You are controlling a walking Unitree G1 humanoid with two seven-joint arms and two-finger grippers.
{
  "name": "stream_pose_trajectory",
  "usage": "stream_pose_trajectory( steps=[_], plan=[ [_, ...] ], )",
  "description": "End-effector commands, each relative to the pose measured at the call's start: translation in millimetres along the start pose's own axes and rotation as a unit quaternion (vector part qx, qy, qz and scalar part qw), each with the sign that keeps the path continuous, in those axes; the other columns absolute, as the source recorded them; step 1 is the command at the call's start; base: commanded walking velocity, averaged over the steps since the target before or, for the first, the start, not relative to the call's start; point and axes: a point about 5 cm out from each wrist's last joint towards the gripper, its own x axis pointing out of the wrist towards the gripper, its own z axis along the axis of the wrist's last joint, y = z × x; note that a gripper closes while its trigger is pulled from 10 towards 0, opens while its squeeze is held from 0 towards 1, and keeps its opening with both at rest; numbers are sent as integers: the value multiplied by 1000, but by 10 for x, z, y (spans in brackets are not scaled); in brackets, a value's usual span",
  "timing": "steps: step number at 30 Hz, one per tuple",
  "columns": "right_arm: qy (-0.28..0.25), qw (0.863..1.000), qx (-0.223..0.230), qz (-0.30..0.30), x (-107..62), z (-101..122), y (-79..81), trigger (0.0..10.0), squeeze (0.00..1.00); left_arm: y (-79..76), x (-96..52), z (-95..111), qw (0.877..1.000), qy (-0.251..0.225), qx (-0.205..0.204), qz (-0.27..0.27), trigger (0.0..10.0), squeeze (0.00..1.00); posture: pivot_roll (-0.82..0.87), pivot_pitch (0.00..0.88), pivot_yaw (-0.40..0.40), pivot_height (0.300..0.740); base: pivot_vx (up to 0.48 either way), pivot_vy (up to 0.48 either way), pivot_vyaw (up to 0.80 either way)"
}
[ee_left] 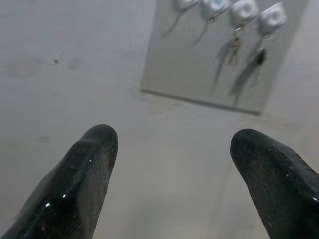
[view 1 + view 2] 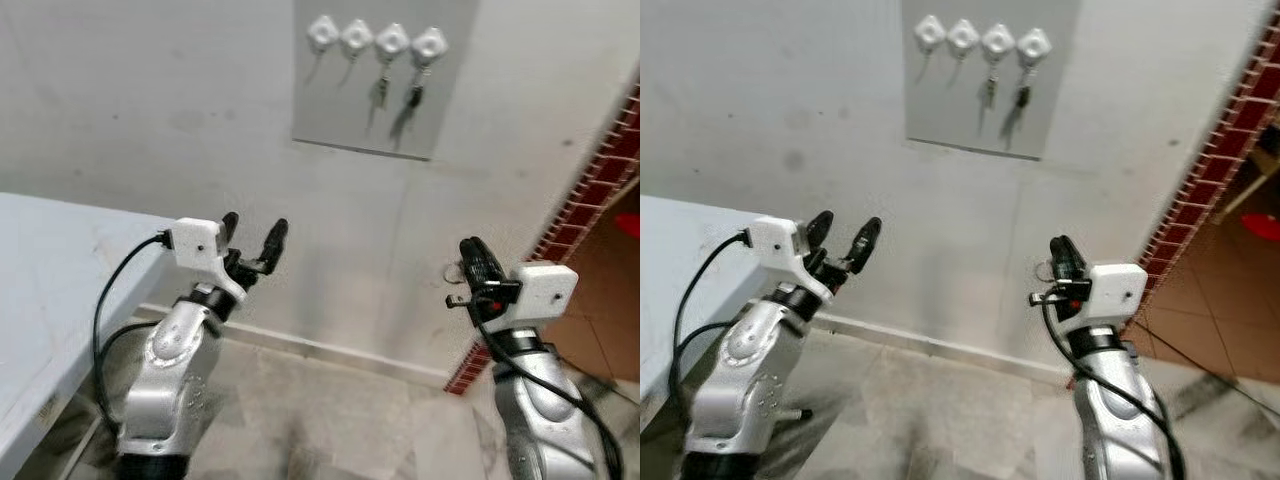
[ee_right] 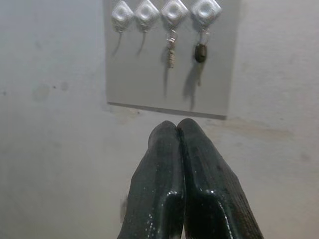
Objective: Hang keys on a hook
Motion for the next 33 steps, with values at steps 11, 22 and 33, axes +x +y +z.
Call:
stream_pose_trajectory(
  steps=[11, 22, 33],
  plan=[
    [-5, 1000, -5, -7, -8, 35, -63, 10000, 0, -107, 35, 18, 1000, -3, -6, -17, 10000, 0, 13, 0, -38, 740, 414, 0, 0],
    [-5, 1000, -4, -7, -9, 35, -63, 10000, 0, -118, 48, 19, 1000, -3, -8, -18, 10000, 0, 12, 0, -36, 740, 411, 0, 0],
    [-6, 1000, -4, -6, -5, 42, -59, 10000, 0, -125, 48, -11, 1000, 5, -5, -14, 10000, 0, 9, 0, -37, 740, 186, 0, 0]
  ],
)
